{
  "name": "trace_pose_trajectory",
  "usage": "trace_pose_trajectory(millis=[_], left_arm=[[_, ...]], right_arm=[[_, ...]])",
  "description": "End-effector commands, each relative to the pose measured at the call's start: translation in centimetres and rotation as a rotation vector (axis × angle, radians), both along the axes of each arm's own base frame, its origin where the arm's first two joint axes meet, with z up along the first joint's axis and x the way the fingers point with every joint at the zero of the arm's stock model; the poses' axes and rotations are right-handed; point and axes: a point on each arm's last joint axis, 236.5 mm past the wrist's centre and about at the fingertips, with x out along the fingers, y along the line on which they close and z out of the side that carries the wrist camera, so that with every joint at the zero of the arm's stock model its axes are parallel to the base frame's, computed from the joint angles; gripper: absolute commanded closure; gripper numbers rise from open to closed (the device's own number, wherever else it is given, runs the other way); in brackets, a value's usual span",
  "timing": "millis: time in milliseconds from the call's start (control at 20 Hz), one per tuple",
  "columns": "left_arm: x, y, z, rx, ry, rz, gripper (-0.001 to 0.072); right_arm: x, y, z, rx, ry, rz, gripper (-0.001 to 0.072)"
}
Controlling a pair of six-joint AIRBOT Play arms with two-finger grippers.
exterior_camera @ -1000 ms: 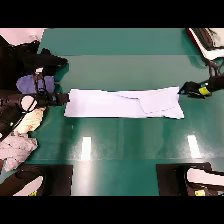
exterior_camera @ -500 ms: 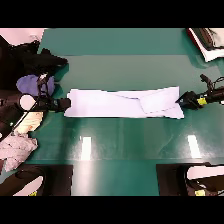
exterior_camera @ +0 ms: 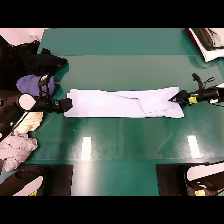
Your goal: Fold the shirts.
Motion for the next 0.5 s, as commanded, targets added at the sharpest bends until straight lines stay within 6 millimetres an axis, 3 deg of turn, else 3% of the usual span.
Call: trace_pose_trajectory(millis=[0,50,100,250,450], left_arm=[[0.2,-1.2,0.5,-0.046,-0.008,0.003,0.0686],[0.3,-2.0,0.7,-0.049,-0.027,-0.014,0.0686],[0.3,-3.2,1.0,-0.052,-0.052,-0.041,0.0686],[0.8,-7.8,1.9,-0.069,-0.115,-0.138,0.0687],[3.2,-15.6,2.3,-0.07,-0.12,-0.301,0.0686]], right_arm=[[0.6,1.0,-0.1,-0.014,-0.033,0.03,0.0535],[0.6,1.0,0.0,-0.015,-0.037,0.035,0.0641],[0.6,1.0,0.3,-0.02,-0.053,0.046,0.0696],[1.1,0.6,3.0,-0.04,-0.121,0.039,0.0698],[2.1,3.9,11.6,0.069,-0.293,0.024,0.07]])
